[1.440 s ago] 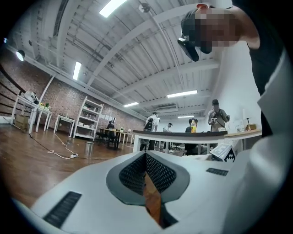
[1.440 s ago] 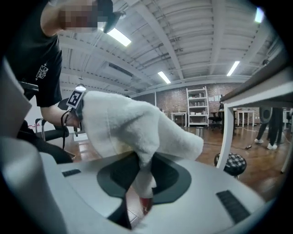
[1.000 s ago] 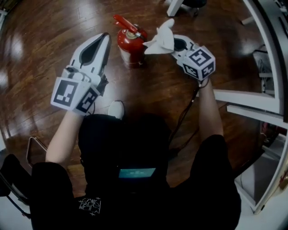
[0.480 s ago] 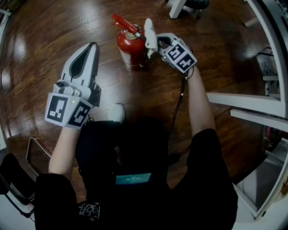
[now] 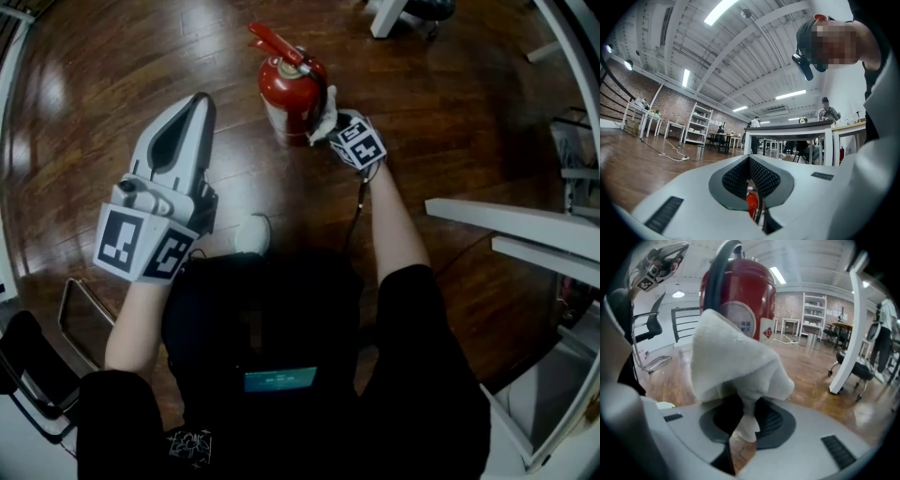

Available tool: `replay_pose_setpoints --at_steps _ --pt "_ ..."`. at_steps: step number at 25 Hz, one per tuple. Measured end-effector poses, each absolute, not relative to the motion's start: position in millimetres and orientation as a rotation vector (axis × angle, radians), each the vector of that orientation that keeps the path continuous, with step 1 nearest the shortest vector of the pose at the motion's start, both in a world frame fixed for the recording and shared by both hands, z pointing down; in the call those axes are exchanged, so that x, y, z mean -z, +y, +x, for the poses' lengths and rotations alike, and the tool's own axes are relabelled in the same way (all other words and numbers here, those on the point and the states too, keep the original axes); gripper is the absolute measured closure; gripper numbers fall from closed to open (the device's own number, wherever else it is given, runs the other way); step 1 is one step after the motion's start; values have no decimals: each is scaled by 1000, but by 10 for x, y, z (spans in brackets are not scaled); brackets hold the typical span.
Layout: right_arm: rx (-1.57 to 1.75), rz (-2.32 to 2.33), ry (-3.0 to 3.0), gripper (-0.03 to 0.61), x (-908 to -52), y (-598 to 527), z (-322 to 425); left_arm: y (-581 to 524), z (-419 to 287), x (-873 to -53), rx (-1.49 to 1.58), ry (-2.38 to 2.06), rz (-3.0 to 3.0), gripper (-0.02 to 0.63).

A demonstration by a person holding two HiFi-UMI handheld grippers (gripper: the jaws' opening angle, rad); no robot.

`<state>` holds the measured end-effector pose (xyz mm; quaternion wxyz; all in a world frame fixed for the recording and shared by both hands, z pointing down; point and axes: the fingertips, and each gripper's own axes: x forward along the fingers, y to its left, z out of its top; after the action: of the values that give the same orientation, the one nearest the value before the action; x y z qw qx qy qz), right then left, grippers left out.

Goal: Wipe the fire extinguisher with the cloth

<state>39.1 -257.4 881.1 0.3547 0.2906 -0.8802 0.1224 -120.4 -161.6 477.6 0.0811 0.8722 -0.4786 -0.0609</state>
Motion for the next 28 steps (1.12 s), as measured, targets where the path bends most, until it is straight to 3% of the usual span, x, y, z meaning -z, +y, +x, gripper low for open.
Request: replay_pose_setpoints --at_steps 4,8,17,21,28 --pt "-398 852 -2327 483 -8745 -2602 414 -1574 -1175 -4779 180 -1428 2618 609" --pt "-378 974 -2484 483 -8056 -2642 665 -1548 -1159 -4790 184 -1428 2616 609" --pt "174 870 -2442 483 -6515 -2503 775 -1578 -1038 -4791 191 -1409 2622 610" --pt "322 771 -2341 483 -6456 -2537 356 -1590 -1079 -4770 197 -1431 2611 609" --pt "223 754 -2319 485 -7060 -2454 368 -1599 -1047 -4764 200 -1419 2620 609"
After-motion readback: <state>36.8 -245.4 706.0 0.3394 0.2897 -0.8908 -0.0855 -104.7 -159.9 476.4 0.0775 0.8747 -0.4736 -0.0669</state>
